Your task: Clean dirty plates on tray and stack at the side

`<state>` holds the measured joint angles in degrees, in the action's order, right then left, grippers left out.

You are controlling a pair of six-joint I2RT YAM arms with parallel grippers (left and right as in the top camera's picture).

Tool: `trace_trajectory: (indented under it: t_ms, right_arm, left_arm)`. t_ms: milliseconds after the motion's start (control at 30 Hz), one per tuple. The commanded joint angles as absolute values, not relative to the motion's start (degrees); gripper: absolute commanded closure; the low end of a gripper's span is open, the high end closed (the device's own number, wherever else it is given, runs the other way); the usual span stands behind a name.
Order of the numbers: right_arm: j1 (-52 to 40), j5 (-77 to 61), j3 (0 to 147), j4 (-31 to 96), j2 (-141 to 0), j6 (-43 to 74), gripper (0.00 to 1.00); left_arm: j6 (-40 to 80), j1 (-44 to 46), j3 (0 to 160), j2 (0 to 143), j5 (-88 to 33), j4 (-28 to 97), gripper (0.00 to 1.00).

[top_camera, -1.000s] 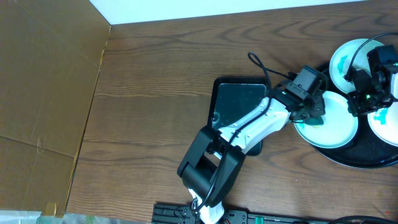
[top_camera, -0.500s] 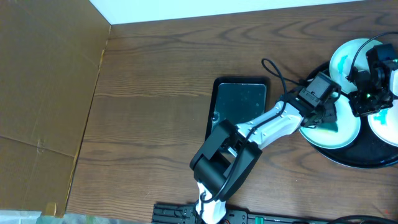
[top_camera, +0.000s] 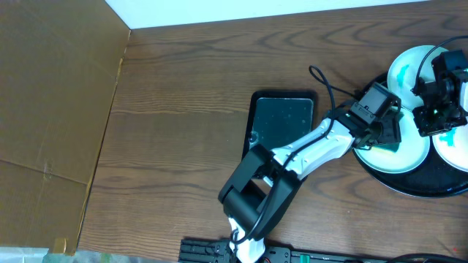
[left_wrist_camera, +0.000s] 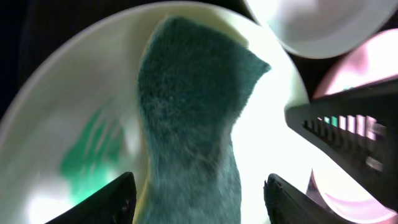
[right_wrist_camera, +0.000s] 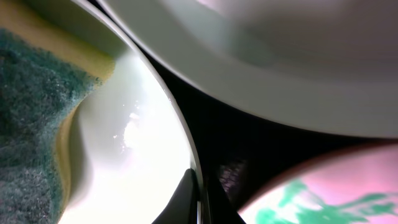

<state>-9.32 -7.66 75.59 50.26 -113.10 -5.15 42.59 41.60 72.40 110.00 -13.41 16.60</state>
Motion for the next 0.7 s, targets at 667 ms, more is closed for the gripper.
trace_trajectory:
  t_ms: [667]
  right_arm:
    - [-9.2,-6.0,76.4,50.8,-110.9,-3.7,0.99]
  left_arm:
    - [36.4,41.2,73.1,111.3,-11.0,15.9,0.39]
